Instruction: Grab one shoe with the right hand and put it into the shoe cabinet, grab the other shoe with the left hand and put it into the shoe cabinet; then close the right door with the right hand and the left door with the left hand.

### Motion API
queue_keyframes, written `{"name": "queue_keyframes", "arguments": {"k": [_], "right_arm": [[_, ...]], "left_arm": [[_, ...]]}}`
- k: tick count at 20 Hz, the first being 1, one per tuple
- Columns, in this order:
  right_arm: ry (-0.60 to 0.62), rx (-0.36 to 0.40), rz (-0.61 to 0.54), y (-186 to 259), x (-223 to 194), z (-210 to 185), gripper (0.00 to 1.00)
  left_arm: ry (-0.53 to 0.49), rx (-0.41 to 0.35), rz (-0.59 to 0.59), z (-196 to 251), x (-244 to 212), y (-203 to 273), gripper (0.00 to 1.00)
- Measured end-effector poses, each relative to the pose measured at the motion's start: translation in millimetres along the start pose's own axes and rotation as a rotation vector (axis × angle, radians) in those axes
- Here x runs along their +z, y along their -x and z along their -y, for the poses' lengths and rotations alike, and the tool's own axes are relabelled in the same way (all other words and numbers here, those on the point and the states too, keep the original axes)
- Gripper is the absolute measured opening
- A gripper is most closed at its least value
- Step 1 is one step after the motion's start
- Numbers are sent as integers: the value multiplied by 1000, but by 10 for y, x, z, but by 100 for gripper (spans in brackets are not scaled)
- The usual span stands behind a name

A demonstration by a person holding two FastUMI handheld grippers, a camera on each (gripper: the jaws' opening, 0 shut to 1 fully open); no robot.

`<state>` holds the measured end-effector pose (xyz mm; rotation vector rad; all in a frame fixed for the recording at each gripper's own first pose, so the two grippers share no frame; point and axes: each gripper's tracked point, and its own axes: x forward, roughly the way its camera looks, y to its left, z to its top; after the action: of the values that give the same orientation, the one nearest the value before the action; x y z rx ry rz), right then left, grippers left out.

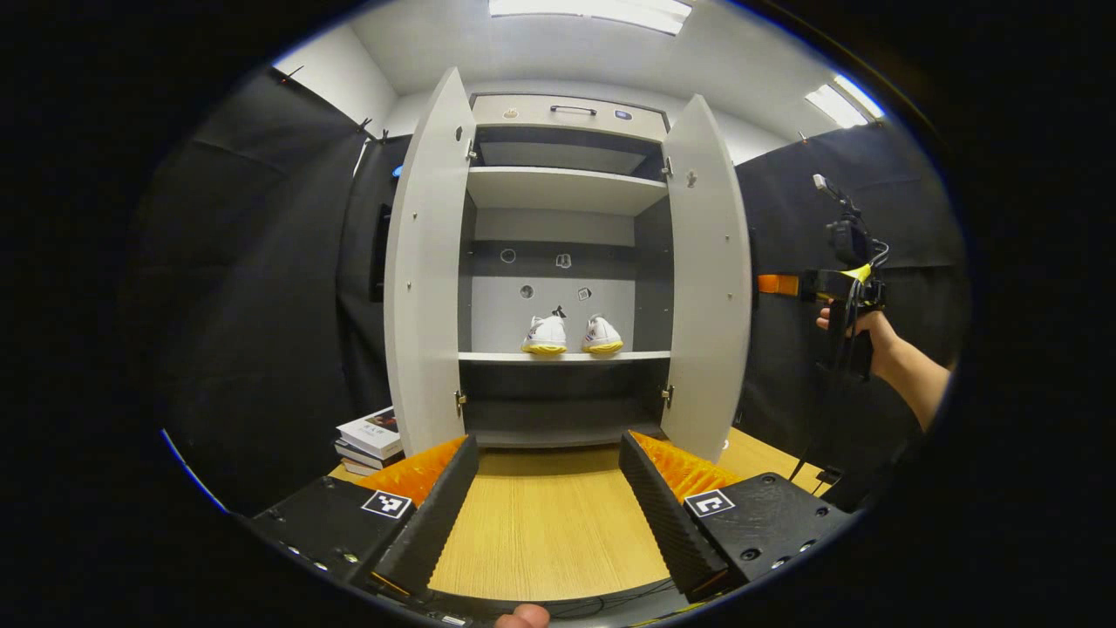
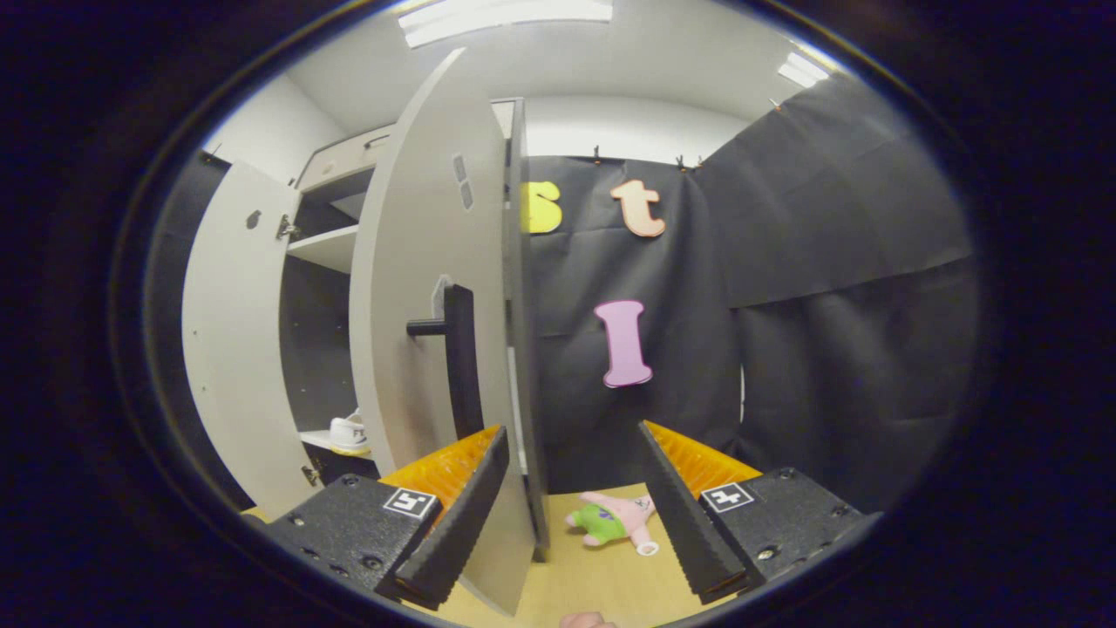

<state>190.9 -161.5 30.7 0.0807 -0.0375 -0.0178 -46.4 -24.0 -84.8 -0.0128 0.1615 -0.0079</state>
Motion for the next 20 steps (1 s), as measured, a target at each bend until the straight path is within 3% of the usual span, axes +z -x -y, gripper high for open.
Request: {"name": "queue_keyframes", "arguments": {"k": [4,5,6,12,14,15,20], "right_arm": [[52,52,28,-111,-15,-709,95],[46,64,25,-164,-30,-853,88],[32,79,23,-231,-45,-982,96],[-29,83,21,-489,-17,-1307,100],[-36,94,32,-374,21,-1358,96],[-26,101,33,-270,19,-1364,100],[28,131,30,740,-203,-1225,100]], "left_arm": [[-25,6,12,-14,24,35,98],[-28,16,13,-61,14,53,98],[-28,25,10,-104,-3,67,98],[-16,129,-1,-561,-37,235,98],[-5,164,1,-752,-30,270,98],[2,179,2,-842,-26,269,98],[-5,294,47,-1528,243,242,98]]}}
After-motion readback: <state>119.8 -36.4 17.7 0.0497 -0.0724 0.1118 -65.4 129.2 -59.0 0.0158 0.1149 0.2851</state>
